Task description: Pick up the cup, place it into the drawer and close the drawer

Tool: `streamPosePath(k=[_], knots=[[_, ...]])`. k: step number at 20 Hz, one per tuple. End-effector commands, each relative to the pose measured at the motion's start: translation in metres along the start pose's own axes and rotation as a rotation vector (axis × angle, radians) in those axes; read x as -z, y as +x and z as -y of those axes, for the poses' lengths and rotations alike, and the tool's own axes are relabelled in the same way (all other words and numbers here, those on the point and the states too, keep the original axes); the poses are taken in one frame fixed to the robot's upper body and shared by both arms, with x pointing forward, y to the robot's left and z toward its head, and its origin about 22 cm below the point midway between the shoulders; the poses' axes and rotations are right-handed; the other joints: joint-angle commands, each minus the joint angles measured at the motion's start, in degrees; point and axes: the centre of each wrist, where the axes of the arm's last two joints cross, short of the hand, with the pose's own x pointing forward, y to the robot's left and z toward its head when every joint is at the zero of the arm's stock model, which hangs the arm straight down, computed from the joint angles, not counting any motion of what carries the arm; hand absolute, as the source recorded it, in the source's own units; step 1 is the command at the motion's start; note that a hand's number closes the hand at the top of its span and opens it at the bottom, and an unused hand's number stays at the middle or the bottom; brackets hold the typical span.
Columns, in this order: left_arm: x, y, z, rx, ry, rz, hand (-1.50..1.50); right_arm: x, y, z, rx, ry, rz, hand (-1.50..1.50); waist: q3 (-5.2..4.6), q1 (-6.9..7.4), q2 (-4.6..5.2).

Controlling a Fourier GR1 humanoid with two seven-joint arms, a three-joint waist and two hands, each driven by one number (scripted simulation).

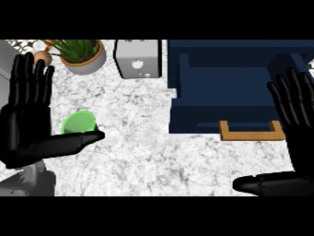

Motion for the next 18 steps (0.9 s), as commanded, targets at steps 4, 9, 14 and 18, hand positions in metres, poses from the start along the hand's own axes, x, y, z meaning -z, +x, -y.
streamPosePath(k=[4,9,14,18], knots=[[-0.013,-0.01,0.007,-0.012,0.008,-0.025,-1.5,0.007,0.005,-0.014,0.016,0.003,0.01,-1.5,-0.02,0.13,-0.04],[-0.008,-0.009,0.003,-0.003,0.033,-0.035,-1.5,-0.005,-0.007,-0.005,0.006,-0.005,-0.004,-1.5,-0.01,0.07,-0.04],[0.0,-0.031,-0.01,0.028,0.057,-0.056,-1.5,0.005,0.007,-0.001,-0.004,-0.011,0.017,-1.5,-0.02,0.06,-0.02],[0.0,-0.042,-0.002,0.024,0.076,-0.098,-1.5,-0.003,-0.022,0.014,-0.005,0.001,0.012,-1.5,0.0,-0.03,0.03]])
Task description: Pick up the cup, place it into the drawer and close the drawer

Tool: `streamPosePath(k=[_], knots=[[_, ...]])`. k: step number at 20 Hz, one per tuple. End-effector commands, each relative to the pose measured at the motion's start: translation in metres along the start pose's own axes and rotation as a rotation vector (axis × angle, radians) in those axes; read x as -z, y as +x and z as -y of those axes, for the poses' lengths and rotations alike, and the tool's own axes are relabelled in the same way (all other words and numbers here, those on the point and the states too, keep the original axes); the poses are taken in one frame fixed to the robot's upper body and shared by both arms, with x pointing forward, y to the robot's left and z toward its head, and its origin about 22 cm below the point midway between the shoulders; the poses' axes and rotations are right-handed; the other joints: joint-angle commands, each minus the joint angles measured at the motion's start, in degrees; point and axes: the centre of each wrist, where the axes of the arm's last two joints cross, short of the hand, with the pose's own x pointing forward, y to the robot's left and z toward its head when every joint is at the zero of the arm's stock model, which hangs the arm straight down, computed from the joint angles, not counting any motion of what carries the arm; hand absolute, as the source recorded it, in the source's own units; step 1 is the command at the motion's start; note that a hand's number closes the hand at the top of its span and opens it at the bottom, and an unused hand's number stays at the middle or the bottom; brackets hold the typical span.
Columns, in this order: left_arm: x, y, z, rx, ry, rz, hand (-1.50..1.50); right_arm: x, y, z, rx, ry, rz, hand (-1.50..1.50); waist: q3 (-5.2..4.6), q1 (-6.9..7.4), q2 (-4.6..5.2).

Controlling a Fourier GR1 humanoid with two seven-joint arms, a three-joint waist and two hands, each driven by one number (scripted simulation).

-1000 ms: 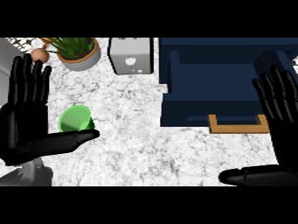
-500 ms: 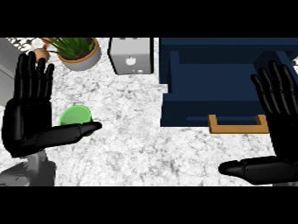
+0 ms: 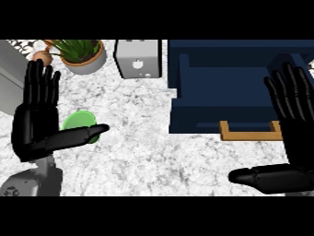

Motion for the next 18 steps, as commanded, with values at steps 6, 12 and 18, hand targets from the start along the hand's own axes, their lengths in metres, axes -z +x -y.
streamPosePath(k=[6,12,18], knots=[[-0.009,-0.018,0.004,0.023,0.057,-0.085,-1.5,-0.013,0.019,0.007,-0.003,0.002,-0.003,-1.5,0.02,-0.17,-0.01],[-0.037,-0.048,-0.051,0.07,0.106,-0.124,-1.5,0.0,0.012,0.012,0.005,0.004,0.009,-1.5,0.01,0.01,0.02],[-0.029,-0.071,-0.056,0.076,0.113,-0.161,-1.5,0.005,0.009,0.019,0.003,0.013,-0.002,-1.5,0.02,-0.03,0.02]])
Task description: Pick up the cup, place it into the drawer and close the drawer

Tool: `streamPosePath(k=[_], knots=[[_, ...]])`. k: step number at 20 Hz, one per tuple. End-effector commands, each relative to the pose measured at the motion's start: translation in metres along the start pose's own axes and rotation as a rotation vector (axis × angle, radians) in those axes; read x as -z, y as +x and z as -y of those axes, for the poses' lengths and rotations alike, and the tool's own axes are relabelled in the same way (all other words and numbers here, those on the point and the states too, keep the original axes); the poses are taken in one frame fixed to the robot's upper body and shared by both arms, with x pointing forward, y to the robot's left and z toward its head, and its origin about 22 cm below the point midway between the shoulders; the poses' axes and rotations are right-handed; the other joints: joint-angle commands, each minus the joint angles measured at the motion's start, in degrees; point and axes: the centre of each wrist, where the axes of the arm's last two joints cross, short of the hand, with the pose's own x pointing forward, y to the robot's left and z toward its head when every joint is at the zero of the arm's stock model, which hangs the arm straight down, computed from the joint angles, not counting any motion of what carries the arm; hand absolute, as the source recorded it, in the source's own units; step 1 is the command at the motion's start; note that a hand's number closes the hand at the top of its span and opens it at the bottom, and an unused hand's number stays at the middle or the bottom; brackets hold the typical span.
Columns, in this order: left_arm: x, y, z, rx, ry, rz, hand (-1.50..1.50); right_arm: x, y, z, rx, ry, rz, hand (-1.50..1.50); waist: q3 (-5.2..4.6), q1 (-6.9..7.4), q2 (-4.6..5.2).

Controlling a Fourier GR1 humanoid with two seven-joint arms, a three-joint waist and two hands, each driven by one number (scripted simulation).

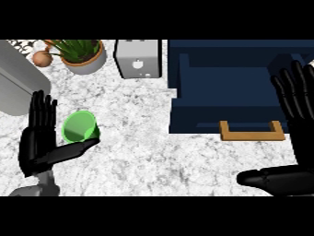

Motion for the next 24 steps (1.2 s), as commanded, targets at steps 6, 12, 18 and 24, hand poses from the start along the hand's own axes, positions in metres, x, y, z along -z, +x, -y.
streamPosePath(k=[6,12,18,24], knots=[[0.011,-0.037,-0.02,0.013,0.012,-0.028,-1.5,0.004,0.003,-0.011,0.004,0.013,0.0,-1.5,0.0,-0.06,0.01],[-0.004,-0.068,-0.016,0.014,-0.001,-0.074,-1.5,0.026,-0.004,-0.009,0.001,0.007,0.01,-1.5,0.0,0.09,0.06],[-0.014,-0.096,-0.043,0.012,0.056,-0.067,-1.5,-0.01,0.006,-0.001,-0.01,0.026,0.003,-1.5,0.0,-0.22,0.02],[0.006,-0.086,-0.037,0.024,0.049,-0.054,-1.5,0.01,0.002,0.003,-0.012,0.017,-0.001,-1.5,0.01,0.0,0.0]])
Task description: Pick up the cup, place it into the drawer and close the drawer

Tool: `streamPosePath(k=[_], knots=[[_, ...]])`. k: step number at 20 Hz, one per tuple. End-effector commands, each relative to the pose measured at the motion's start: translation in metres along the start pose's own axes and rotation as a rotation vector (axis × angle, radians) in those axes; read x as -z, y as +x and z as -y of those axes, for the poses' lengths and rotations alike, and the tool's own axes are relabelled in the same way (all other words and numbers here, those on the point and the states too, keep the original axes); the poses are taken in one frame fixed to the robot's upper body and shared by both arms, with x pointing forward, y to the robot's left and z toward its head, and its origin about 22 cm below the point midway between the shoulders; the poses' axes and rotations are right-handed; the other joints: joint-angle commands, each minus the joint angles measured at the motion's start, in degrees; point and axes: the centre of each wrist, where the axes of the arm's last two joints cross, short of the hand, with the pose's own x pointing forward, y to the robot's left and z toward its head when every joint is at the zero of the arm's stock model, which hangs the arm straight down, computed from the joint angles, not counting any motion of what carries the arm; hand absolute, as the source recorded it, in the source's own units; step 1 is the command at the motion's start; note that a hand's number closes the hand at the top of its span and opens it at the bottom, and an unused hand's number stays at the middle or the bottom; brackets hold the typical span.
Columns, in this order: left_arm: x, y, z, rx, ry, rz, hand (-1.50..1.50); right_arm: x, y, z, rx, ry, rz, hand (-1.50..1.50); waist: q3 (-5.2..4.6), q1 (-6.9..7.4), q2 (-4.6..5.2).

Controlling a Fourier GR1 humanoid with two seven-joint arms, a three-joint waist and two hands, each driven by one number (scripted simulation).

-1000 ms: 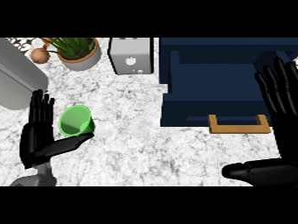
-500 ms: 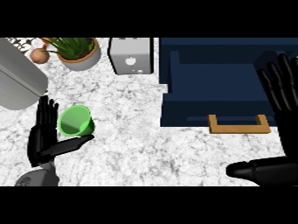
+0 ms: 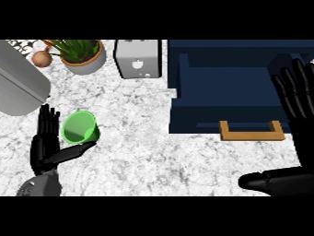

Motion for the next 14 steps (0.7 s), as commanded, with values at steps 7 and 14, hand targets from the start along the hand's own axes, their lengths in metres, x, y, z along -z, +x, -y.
streamPosePath(k=[7,14], knots=[[-0.015,-0.033,-0.018,-0.003,0.007,-0.019,-1.5,-0.011,-0.002,-0.001,0.001,0.028,0.0,-1.5,-0.02,-0.06,0.01],[-0.015,-0.051,-0.022,0.011,-0.025,-0.006,-1.5,0.006,-0.01,0.004,0.001,0.01,0.004,-1.5,-0.04,-0.11,0.09]])
